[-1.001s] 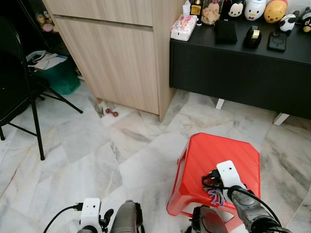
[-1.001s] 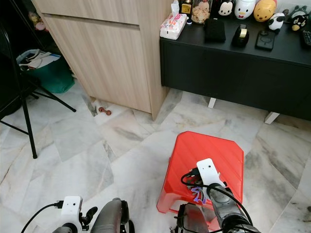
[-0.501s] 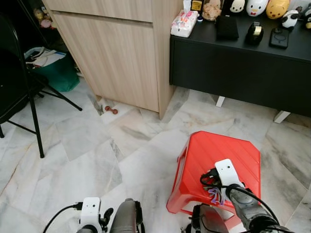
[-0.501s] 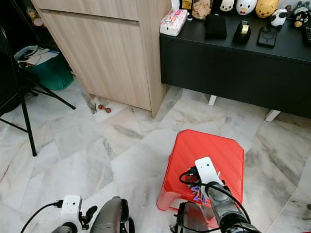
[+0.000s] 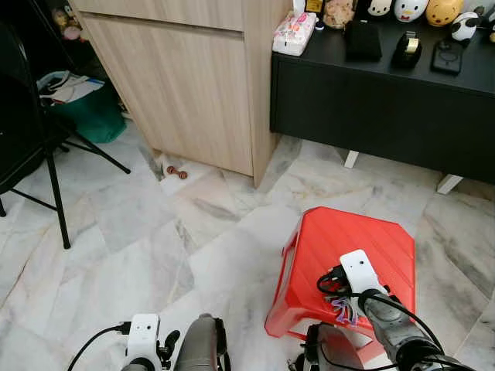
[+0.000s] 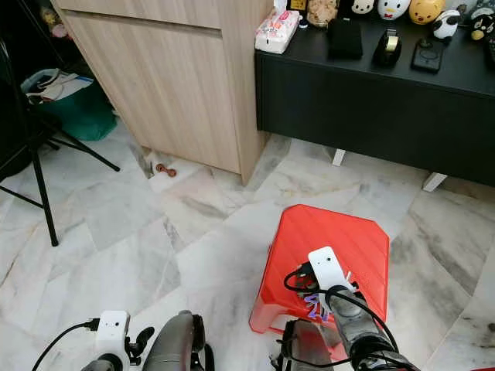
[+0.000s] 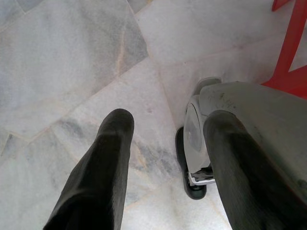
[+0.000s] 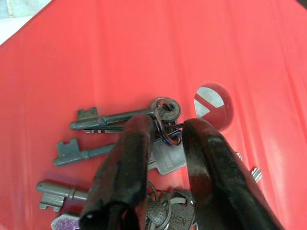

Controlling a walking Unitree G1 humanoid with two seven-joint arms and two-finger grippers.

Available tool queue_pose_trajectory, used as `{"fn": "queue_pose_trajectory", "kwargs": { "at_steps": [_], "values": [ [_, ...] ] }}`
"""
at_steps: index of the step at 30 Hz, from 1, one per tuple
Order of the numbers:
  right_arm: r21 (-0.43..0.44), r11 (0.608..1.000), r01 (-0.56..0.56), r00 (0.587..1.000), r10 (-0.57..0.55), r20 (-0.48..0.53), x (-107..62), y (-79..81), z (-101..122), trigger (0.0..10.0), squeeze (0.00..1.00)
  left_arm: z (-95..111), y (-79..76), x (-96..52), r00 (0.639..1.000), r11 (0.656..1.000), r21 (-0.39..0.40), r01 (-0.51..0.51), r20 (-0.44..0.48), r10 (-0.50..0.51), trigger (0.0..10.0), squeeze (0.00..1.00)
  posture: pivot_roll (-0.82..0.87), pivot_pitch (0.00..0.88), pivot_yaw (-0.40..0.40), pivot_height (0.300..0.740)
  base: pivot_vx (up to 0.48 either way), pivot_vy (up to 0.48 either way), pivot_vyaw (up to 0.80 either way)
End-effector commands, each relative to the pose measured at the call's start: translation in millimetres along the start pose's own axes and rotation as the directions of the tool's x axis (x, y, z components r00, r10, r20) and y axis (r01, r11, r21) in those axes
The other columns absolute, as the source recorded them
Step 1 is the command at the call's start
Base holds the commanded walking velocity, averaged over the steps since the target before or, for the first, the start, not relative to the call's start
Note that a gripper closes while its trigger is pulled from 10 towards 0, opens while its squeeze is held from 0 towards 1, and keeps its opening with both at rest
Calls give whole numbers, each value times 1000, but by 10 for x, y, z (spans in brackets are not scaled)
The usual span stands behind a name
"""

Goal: Hang keys on a hook

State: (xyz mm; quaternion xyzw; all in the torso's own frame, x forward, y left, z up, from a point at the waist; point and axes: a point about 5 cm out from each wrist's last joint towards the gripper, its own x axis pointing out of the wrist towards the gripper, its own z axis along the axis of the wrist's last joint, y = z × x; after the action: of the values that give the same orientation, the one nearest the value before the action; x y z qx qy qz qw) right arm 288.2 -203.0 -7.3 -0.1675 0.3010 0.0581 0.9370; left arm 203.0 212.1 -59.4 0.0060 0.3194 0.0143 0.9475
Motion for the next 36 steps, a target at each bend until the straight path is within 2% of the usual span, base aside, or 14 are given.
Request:
{"fn": "queue_pose_trajectory", "kwargs": {
  "at_steps": [1, 22, 23, 26, 29, 31, 32, 33, 35, 36],
  "values": [
    [-18, 1000, -15, 999, 15, -29, -11, 31, -72, 0, 0, -121, 52, -57, 999, 1000, -17, -22, -38, 21, 10000, 0, 164, 219, 41, 639, 0, 0, 0],
    [-11, 1000, -11, 1000, 11, -19, -6, 73, -60, 0, 0, -125, 43, -55, 999, 1000, -15, -19, -43, 19, 10000, 0, 164, 216, 43, 639, 0, 0, 0],
    [23, 1000, 4, 1000, -5, 25, 1, 52, 7, 0, 0, -116, 41, -49, 999, 1000, -14, -20, -44, 20, 10000, 0, 163, 211, 42, 639, 0, 0, 0],
    [82, 996, 33, 997, -39, 70, 7, 8, 87, 0, 0, -103, 39, -40, 999, 1000, -15, -22, -44, 21, 10000, 0, 161, 207, 41, 639, 0, 0, 0],
    [189, 979, 76, 985, -103, 139, 7, -60, 201, 0, 0, -89, 35, -31, 999, 1000, -15, -22, -43, 21, 10000, 0, 153, 196, 40, 639, 0, 0, 0],
    [309, 949, 65, 968, -136, 212, 1, -71, 311, 0, 0, -79, 25, -23, 999, 1000, -15, -20, -43, 19, 10000, 0, 149, 189, 40, 639, 0, 0, 0],
    [309, 949, 65, 968, -136, 212, 1, -71, 311, 0, 0, -79, 25, -23, 999, 1000, -15, -20, -43, 19, 10000, 0, 149, 189, 40, 639, 0, 0, 0],
    [382, 924, 37, 948, -153, 278, -13, -63, 396, 0, 0, -71, 15, -16, 999, 1000, -15, -18, -44, 17, 10000, 0, 145, 184, 39, 639, 0, 0, 0],
    [430, 902, 23, 915, -192, 354, -51, -53, 475, 0, 0, -65, 8, -11, 999, 1000, -16, -17, -44, 16, 10000, 0, 141, 180, 38, 639, 0, 0, 0],
    [430, 902, 23, 915, -192, 354, -51, -53, 475, 0, 0, -65, 8, -11, 999, 1000, -16, -17, -44, 16, 10000, 0, 141, 180, 38, 639, 0, 0, 0]
  ]
}}
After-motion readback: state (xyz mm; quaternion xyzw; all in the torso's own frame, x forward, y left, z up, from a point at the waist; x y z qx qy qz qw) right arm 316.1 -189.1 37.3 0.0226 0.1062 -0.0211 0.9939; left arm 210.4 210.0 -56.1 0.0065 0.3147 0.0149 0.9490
